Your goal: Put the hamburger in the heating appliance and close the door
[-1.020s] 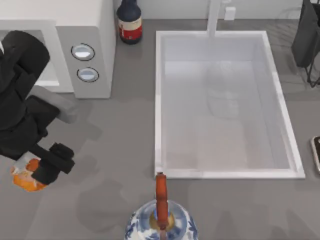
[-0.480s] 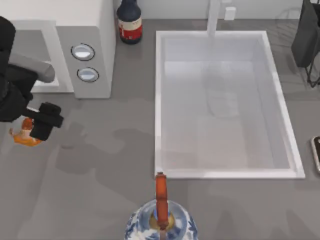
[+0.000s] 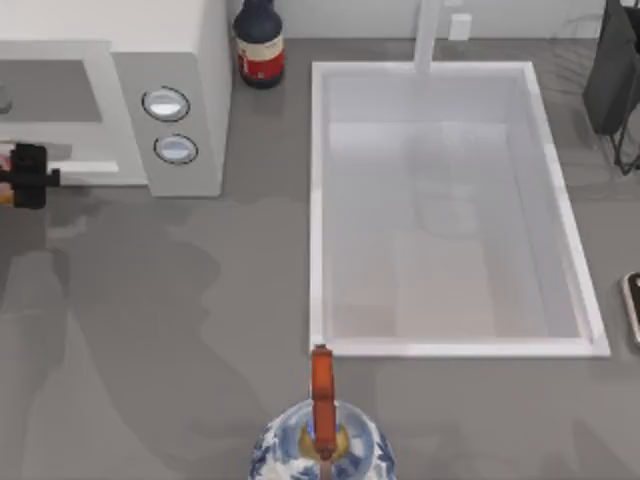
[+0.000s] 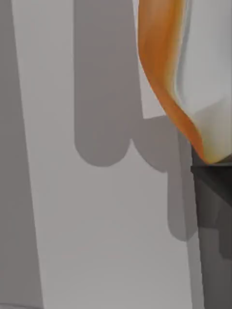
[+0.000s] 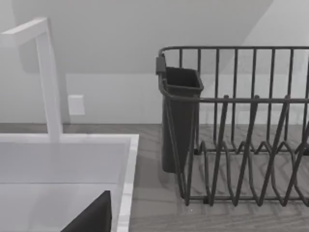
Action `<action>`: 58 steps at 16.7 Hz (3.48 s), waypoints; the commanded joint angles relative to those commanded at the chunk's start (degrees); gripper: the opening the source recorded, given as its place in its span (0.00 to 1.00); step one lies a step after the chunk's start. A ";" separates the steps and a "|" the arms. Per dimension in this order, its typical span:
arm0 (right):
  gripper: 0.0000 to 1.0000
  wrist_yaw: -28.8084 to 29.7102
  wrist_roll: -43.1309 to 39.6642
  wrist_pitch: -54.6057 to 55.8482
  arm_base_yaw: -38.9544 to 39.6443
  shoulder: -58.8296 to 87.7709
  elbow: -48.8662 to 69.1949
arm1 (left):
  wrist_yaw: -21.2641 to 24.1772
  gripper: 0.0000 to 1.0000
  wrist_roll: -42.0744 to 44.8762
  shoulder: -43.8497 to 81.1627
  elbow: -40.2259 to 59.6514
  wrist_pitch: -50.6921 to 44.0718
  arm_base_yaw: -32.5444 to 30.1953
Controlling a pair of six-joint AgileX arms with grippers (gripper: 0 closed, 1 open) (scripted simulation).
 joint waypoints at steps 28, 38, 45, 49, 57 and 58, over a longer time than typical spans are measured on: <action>1.00 0.00 0.00 0.00 0.00 0.00 0.00 | 4.70 0.00 -6.33 18.82 12.08 26.22 1.13; 1.00 0.00 0.00 0.00 0.00 0.00 0.00 | 3.94 0.00 -8.72 33.35 33.40 23.29 0.65; 1.00 0.00 0.00 0.00 0.00 0.00 0.00 | 3.94 0.15 -8.79 33.60 33.34 23.26 0.69; 1.00 0.00 0.00 0.00 0.00 0.00 0.00 | 3.94 0.45 -8.79 33.60 33.34 23.26 0.69; 1.00 0.00 0.00 0.00 0.00 0.00 0.00 | 3.94 1.00 -8.79 33.60 33.34 23.26 0.69; 1.00 0.00 0.00 0.00 0.00 0.00 0.00 | 3.94 1.00 -8.79 33.60 33.34 23.26 0.69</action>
